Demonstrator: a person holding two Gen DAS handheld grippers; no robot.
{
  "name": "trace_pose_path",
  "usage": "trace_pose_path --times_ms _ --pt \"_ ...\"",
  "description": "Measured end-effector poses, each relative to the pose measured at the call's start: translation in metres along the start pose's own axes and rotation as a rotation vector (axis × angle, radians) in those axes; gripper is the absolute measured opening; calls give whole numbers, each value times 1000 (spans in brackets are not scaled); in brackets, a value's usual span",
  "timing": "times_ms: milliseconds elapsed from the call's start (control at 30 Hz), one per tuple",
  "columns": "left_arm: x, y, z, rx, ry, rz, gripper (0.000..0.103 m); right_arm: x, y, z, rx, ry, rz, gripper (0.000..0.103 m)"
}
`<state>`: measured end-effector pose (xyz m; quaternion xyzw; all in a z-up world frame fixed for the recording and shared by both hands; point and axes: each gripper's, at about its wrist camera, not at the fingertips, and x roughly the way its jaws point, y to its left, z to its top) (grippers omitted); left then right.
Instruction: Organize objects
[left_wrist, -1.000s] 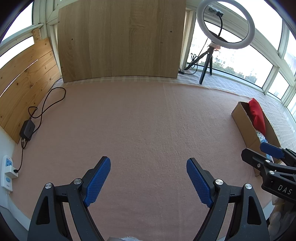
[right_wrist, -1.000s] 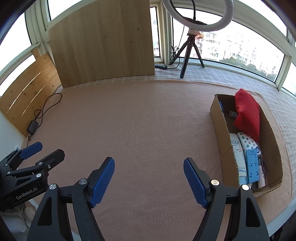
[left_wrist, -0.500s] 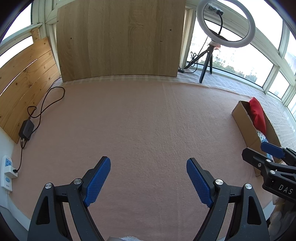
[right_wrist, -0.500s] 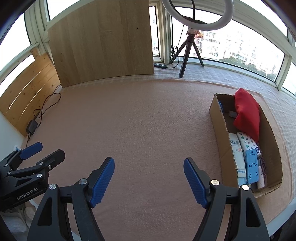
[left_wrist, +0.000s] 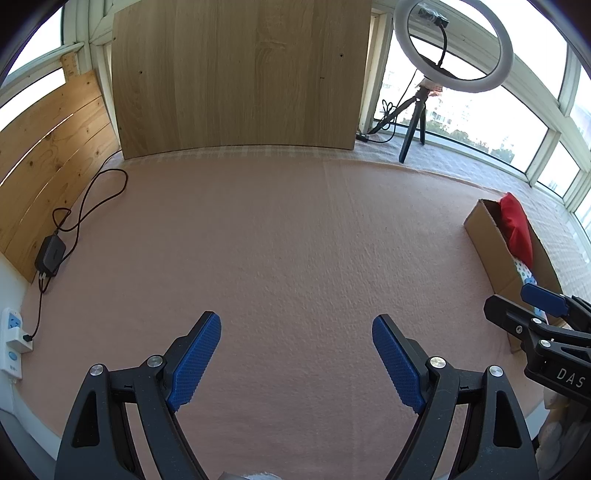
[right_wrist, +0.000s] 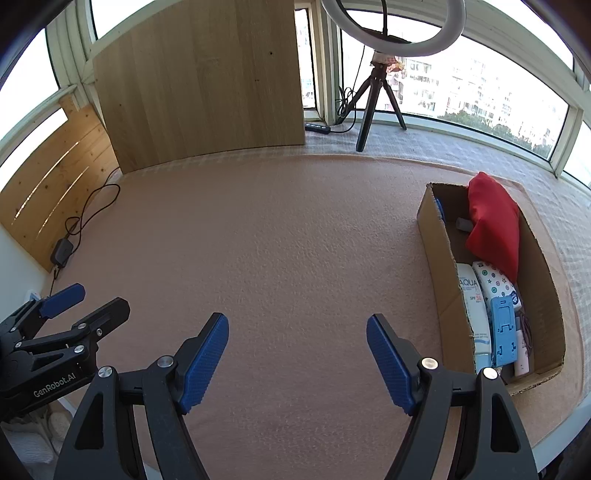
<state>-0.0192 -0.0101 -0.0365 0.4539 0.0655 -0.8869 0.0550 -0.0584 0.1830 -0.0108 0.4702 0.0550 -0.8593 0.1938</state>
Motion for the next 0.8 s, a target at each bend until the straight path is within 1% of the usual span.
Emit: trace_pose_path --times_ms 267,500,800 --pt "8 7 -1 -21 18 2 87 4 -2 -1 -1 10 0 74" --pt "12 7 1 -1 8 1 87 10 -3 -1 5 27 -3 74" --pt "27 9 -3 2 40 3 87 22 -2 -5 0 52 -13 74"
